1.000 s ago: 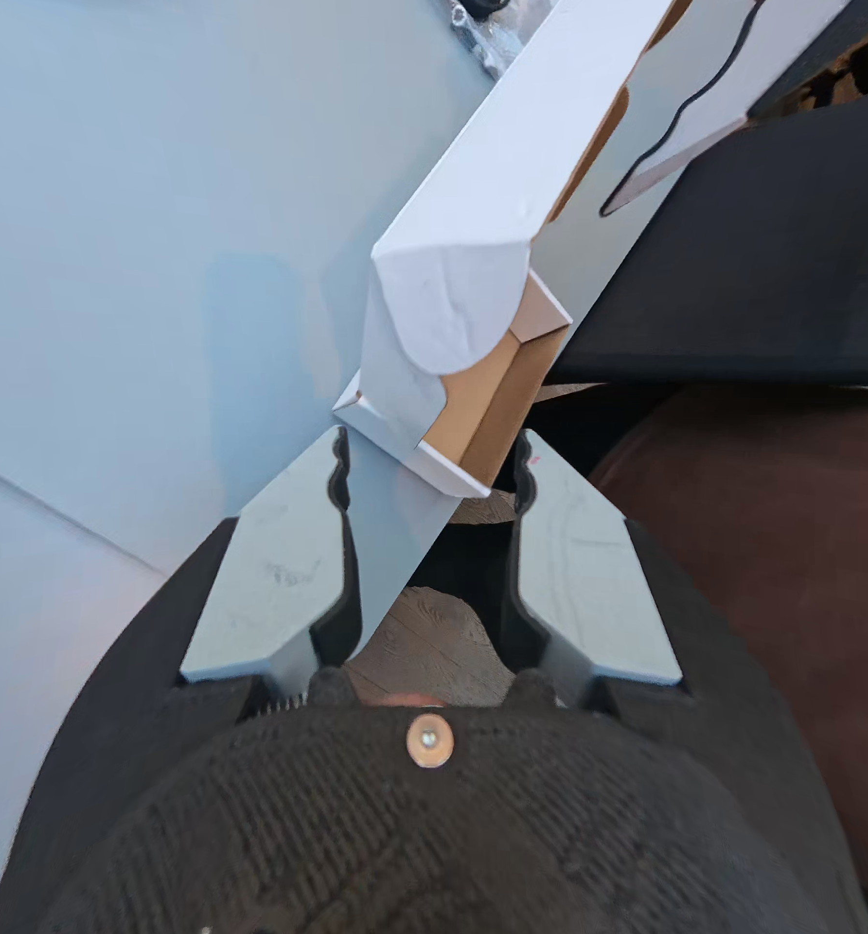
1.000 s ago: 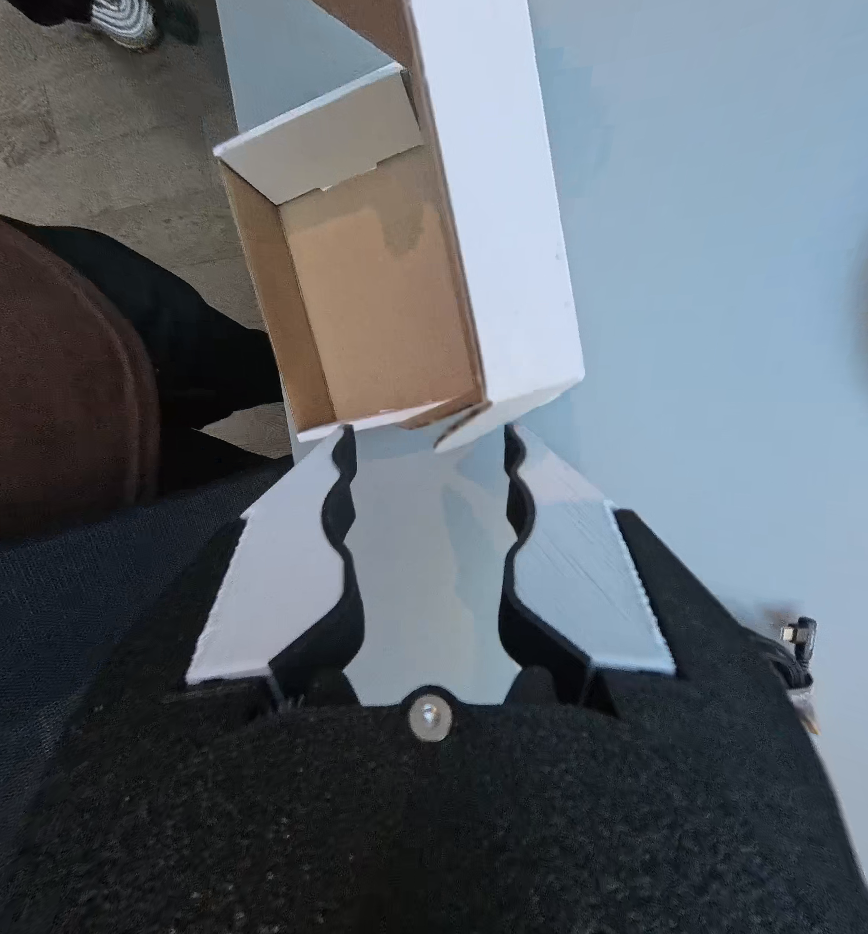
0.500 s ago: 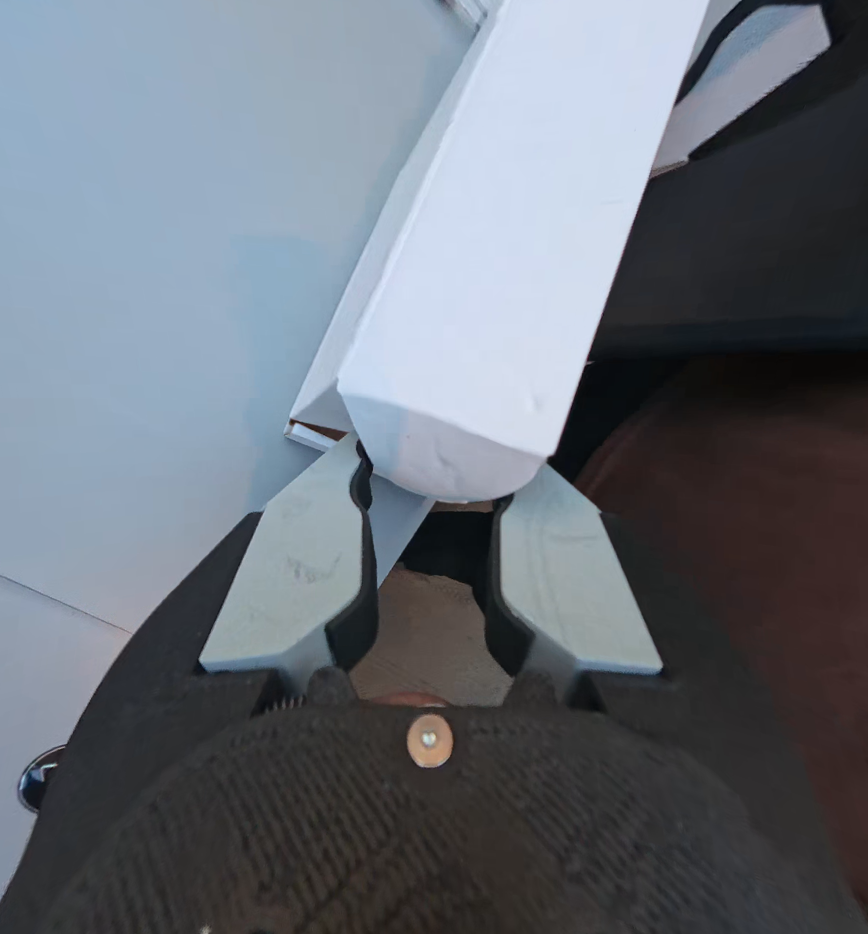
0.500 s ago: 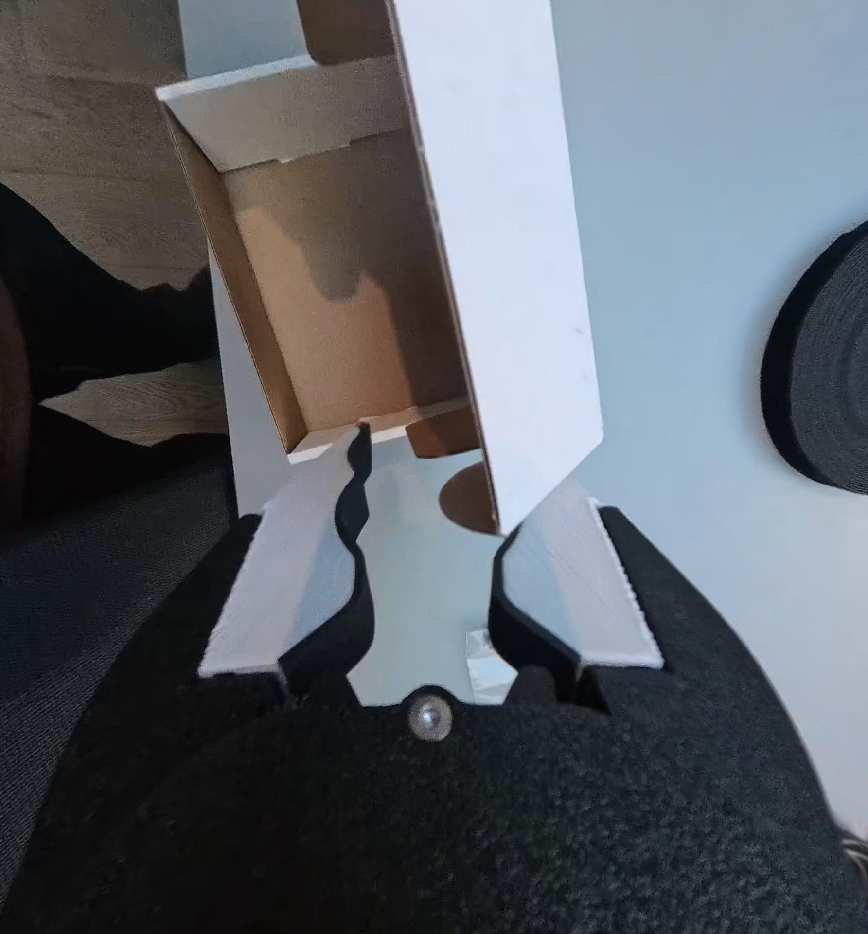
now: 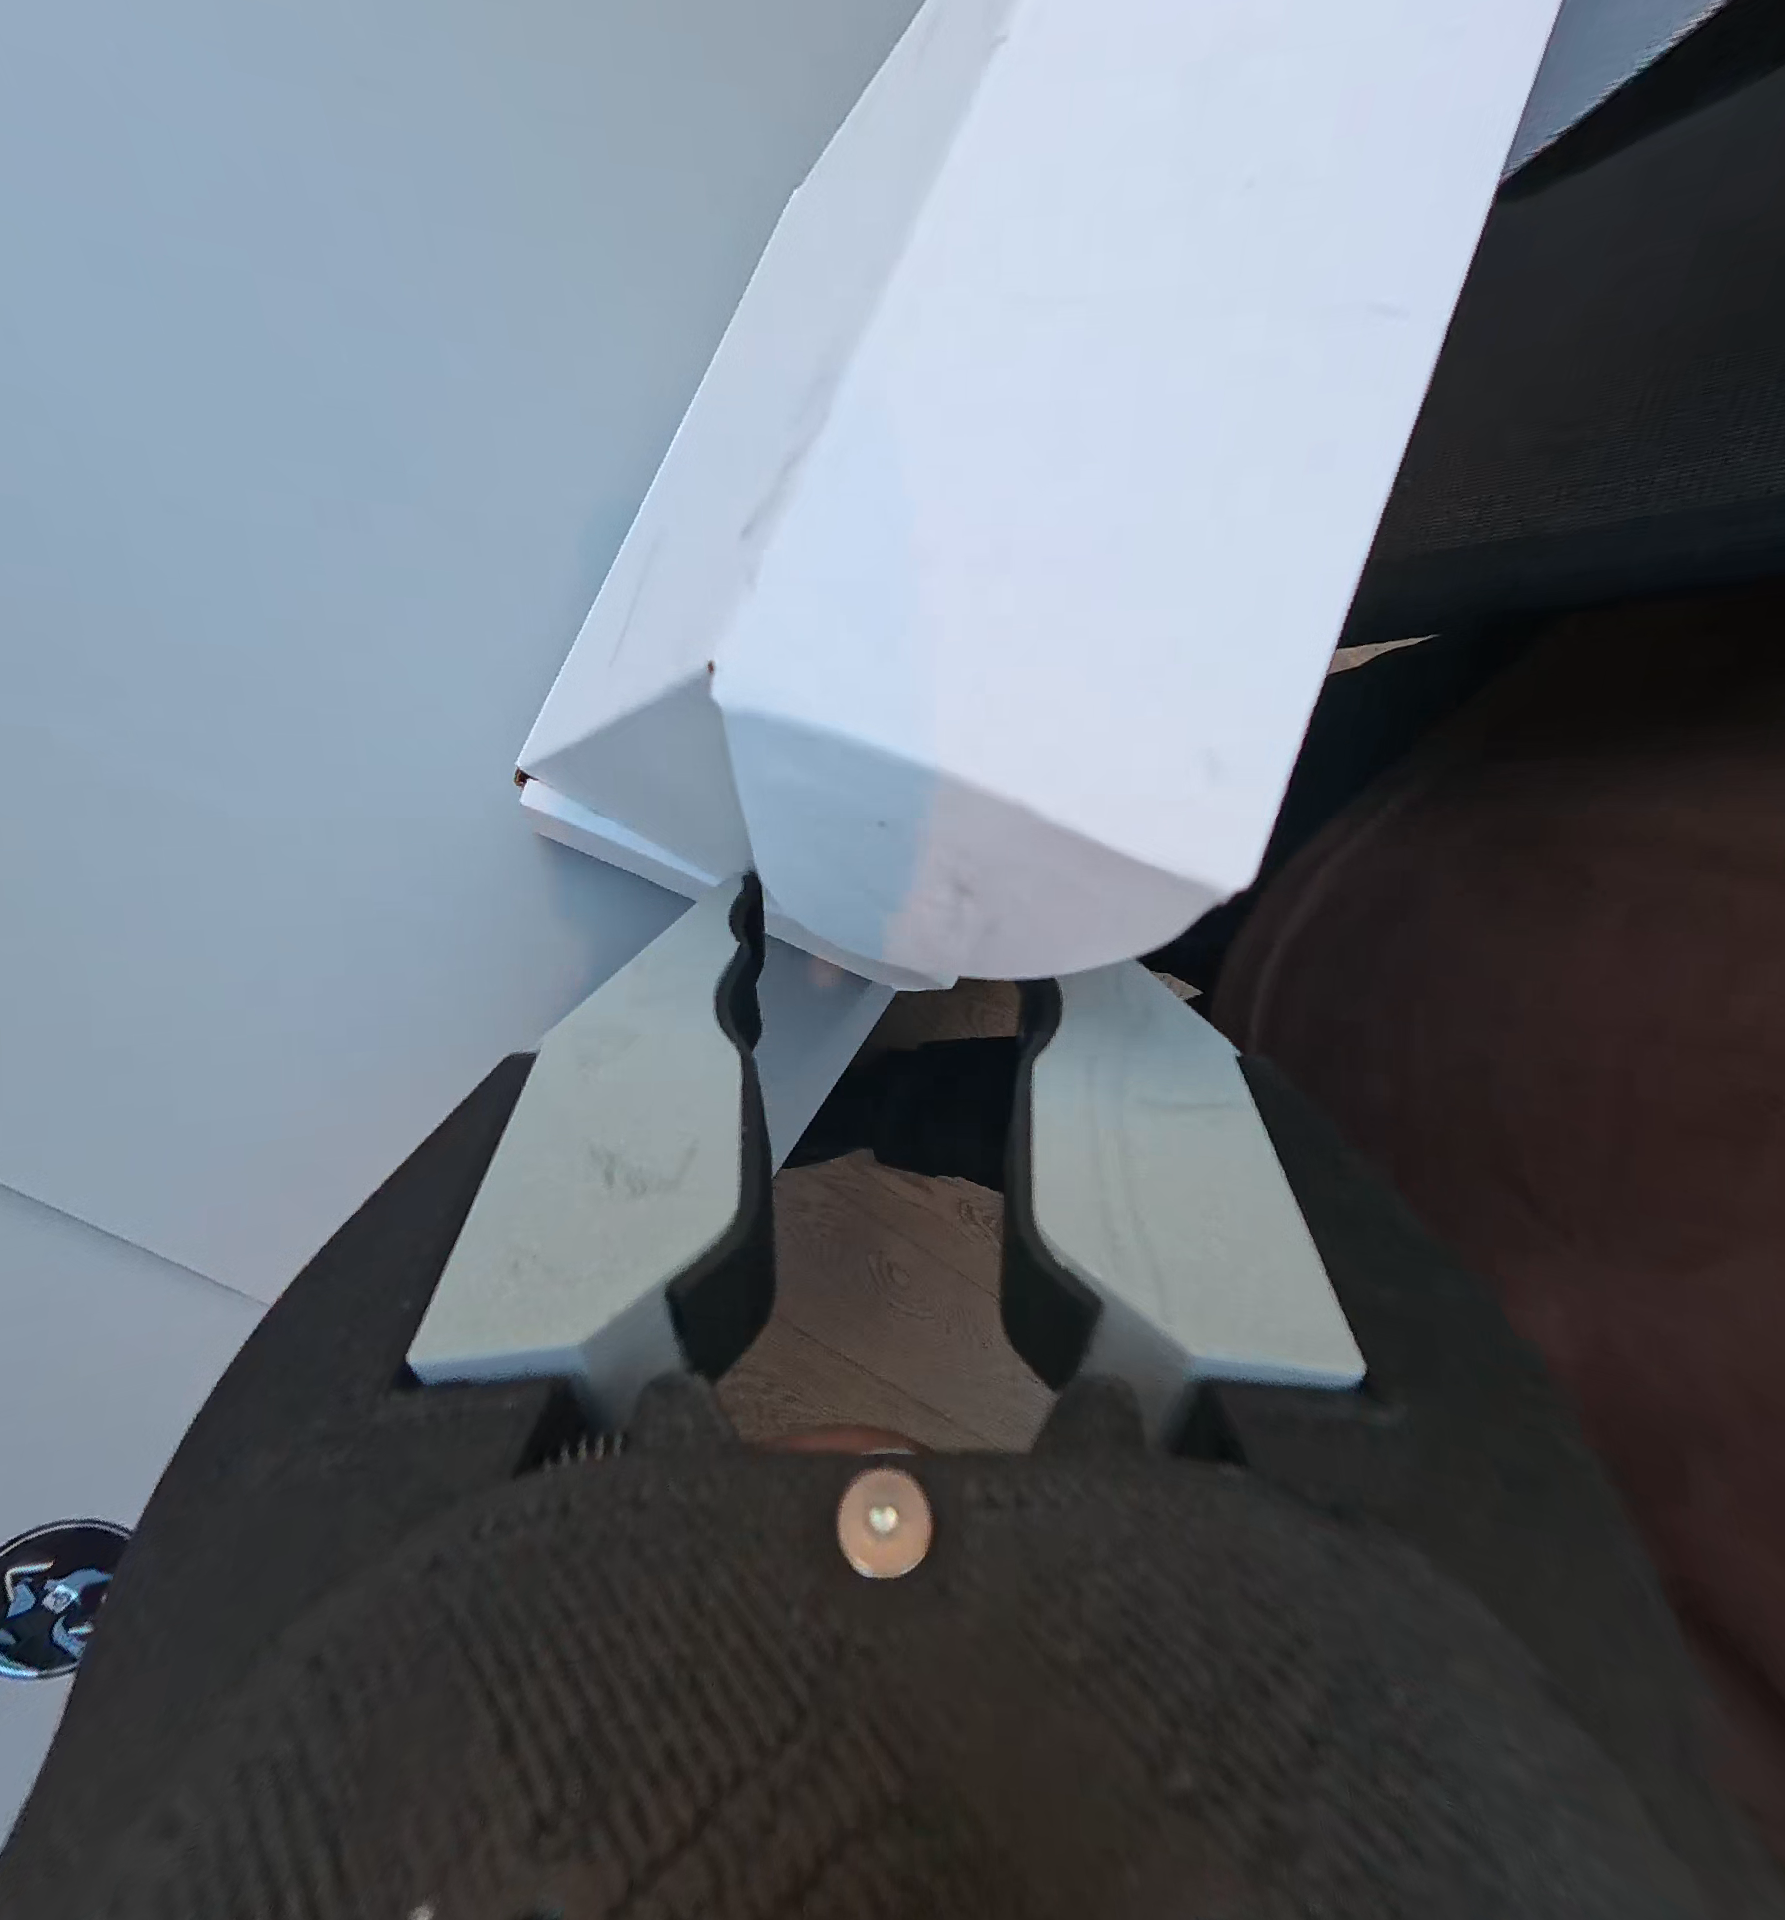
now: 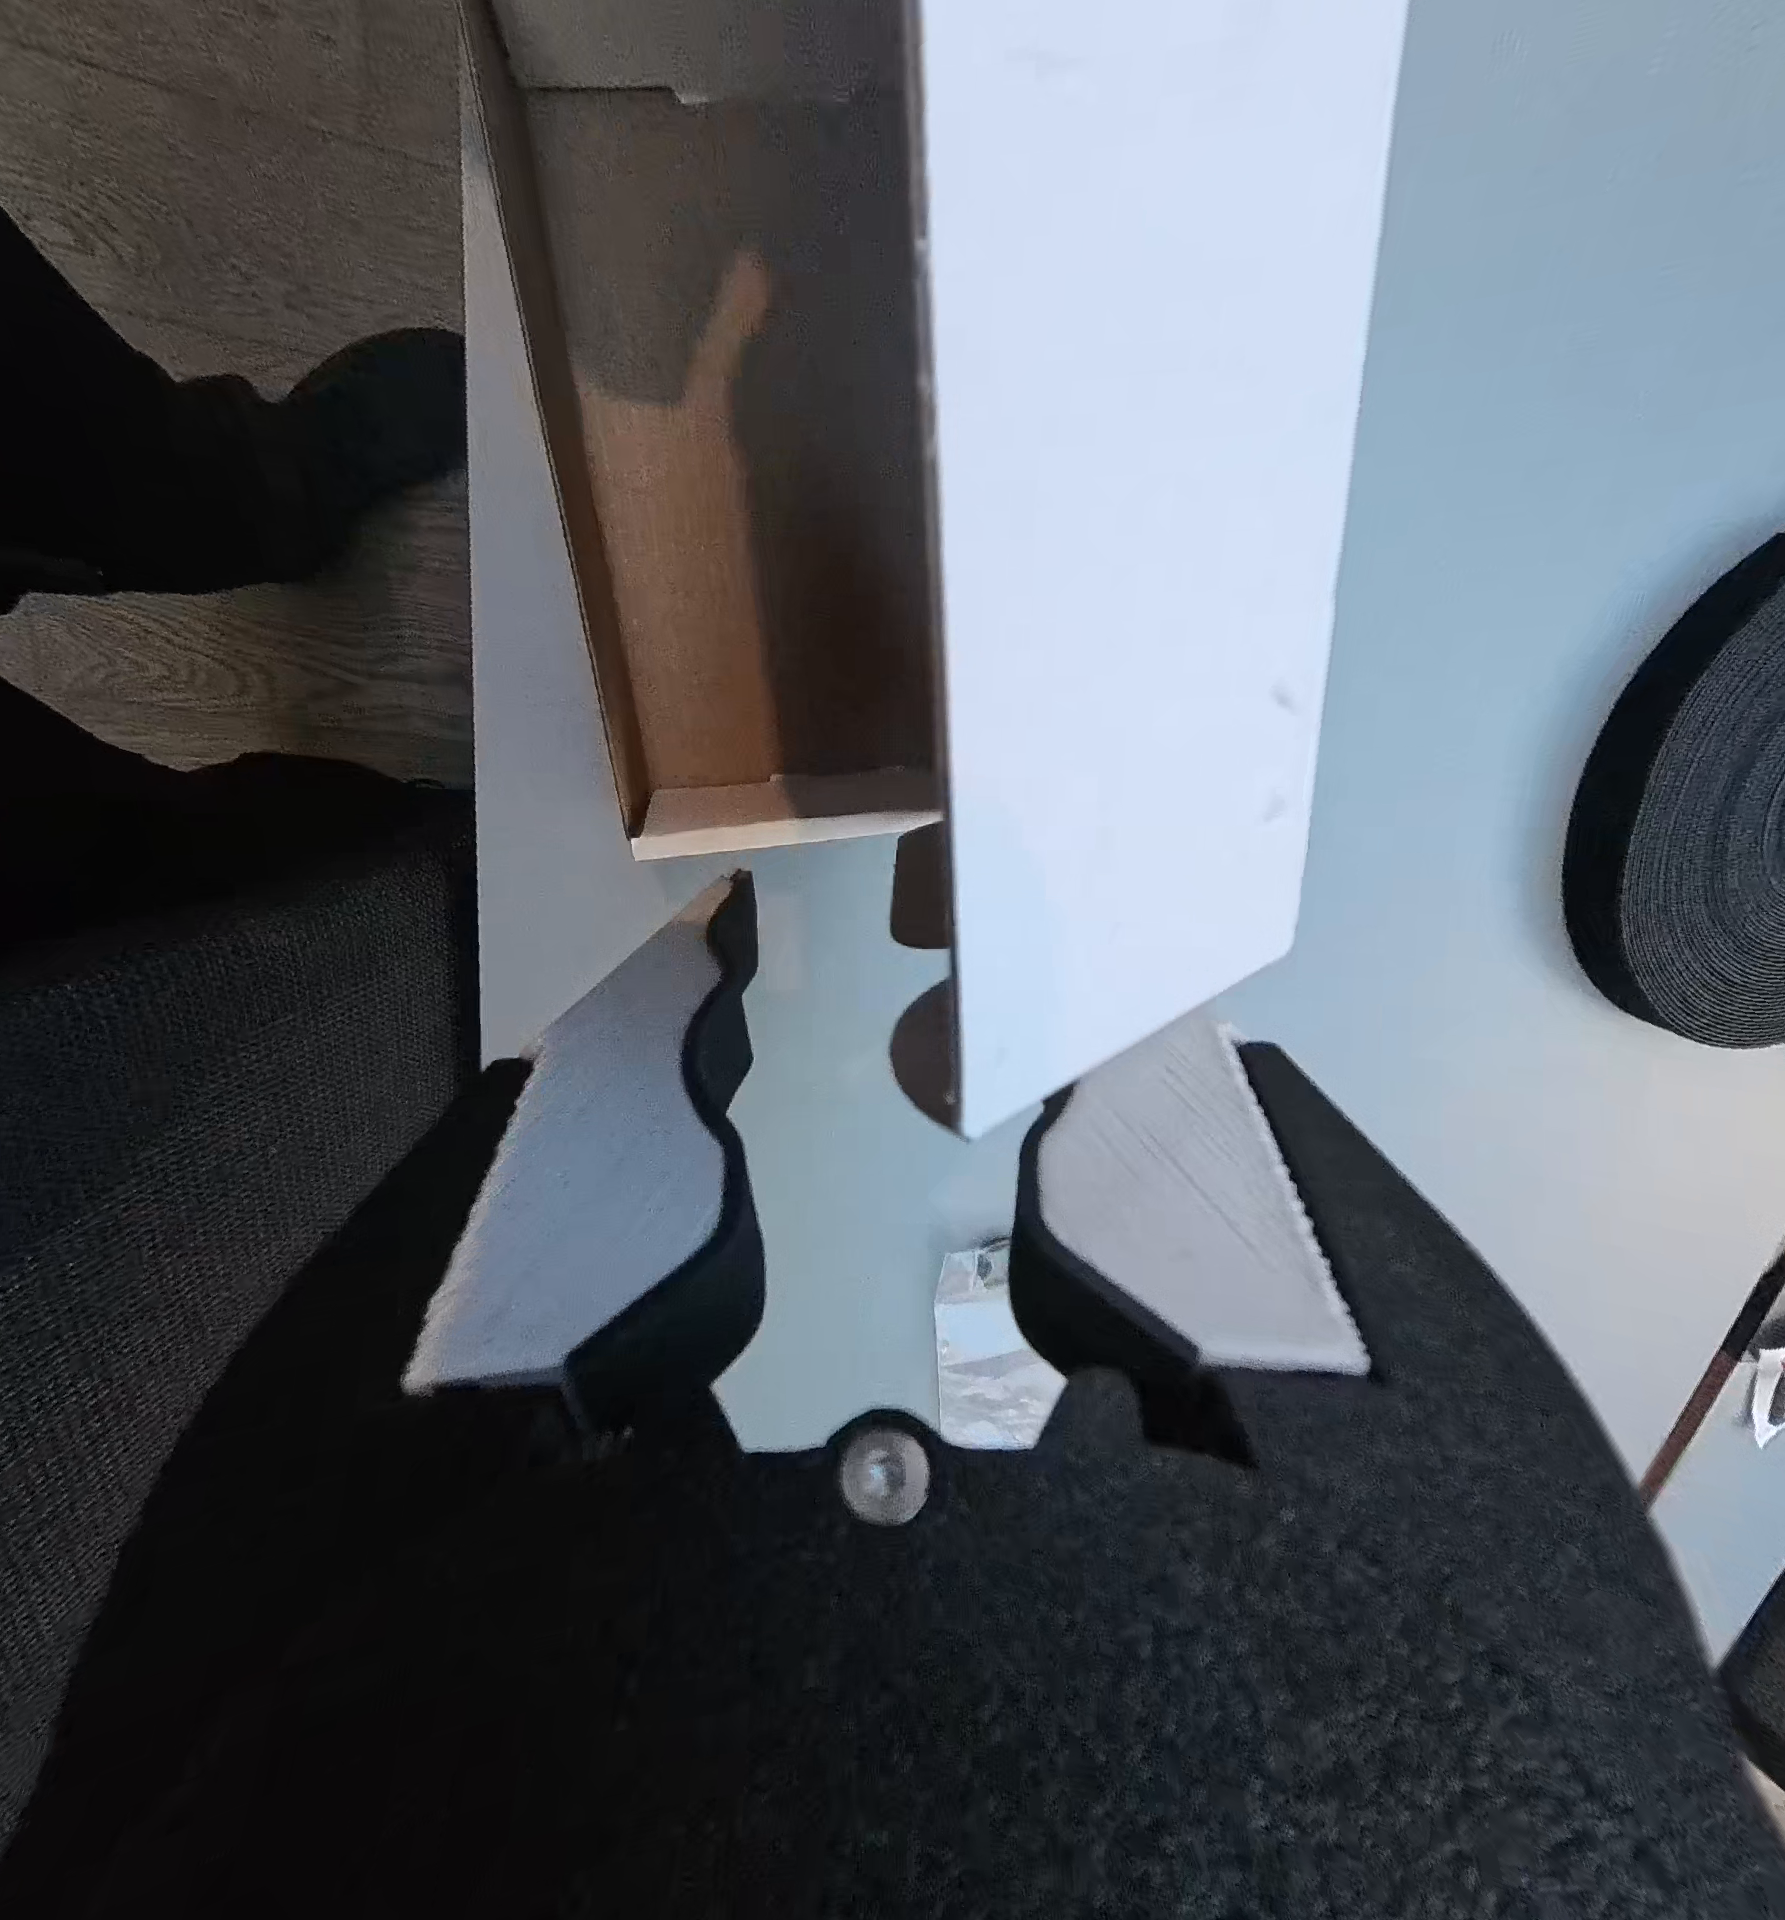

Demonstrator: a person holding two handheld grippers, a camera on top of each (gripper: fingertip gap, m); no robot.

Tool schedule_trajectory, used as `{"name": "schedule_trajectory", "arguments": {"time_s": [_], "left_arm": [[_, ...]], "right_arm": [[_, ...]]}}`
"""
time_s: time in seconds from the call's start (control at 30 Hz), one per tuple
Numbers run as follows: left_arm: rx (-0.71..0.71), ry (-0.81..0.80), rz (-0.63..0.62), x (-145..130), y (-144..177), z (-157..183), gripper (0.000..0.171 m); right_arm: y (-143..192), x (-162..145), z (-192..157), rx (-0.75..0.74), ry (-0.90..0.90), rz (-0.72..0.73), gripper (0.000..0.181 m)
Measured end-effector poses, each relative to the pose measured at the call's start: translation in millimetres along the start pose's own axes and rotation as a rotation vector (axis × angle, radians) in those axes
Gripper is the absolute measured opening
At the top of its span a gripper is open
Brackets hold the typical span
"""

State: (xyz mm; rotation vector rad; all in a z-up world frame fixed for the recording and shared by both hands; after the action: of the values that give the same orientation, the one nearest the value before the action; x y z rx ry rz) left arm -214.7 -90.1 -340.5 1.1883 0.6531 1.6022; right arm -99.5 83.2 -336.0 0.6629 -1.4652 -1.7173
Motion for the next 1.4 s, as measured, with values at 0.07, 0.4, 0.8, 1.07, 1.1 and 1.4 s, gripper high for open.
{"name": "schedule_trajectory", "arguments": {"time_s": [0.07,0.4,0.8,1.07,1.1,1.4], "left_arm": [[0.012,-0.009,-0.009,0.2,-2.0,0.0,0.045],[0.043,-0.004,0.010,-21.1,24.4,-5.9,0.054],[0.073,-0.185,-0.033,23.3,74.2,-16.7,0.086],[0.072,-0.334,-0.183,35.6,39.2,1.6,0.058],[0.091,-0.336,-0.204,32.1,34.4,4.1,0.054],[0.077,-0.148,-0.134,26.5,28.5,0.2,0.055]], "right_arm": [[-0.7,-0.1,0.3,0.000,-0.003,-0.004,0.049],[35.3,-29.3,12.9,0.086,-0.127,0.079,0.054],[73.2,4.9,54.5,0.310,-0.174,0.201,0.071],[41.3,23.2,37.1,0.293,-0.075,0.063,0.061],[38.7,23.2,33.6,0.262,-0.069,0.057,0.062],[42.5,19.9,39.4,0.291,-0.189,0.151,0.067]]}}
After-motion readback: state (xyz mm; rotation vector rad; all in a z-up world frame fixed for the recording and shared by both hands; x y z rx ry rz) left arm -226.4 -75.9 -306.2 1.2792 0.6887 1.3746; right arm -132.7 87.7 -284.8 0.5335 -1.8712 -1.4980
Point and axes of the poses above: each gripper's, where its closed fingertips meet, y back along the fingers, x out of its top, z = x × y across the jaws, the point moved 8 cm from there along y, back along the fingers, and after that the axes turned 8 degrees about -z, right-handed, at the moved point
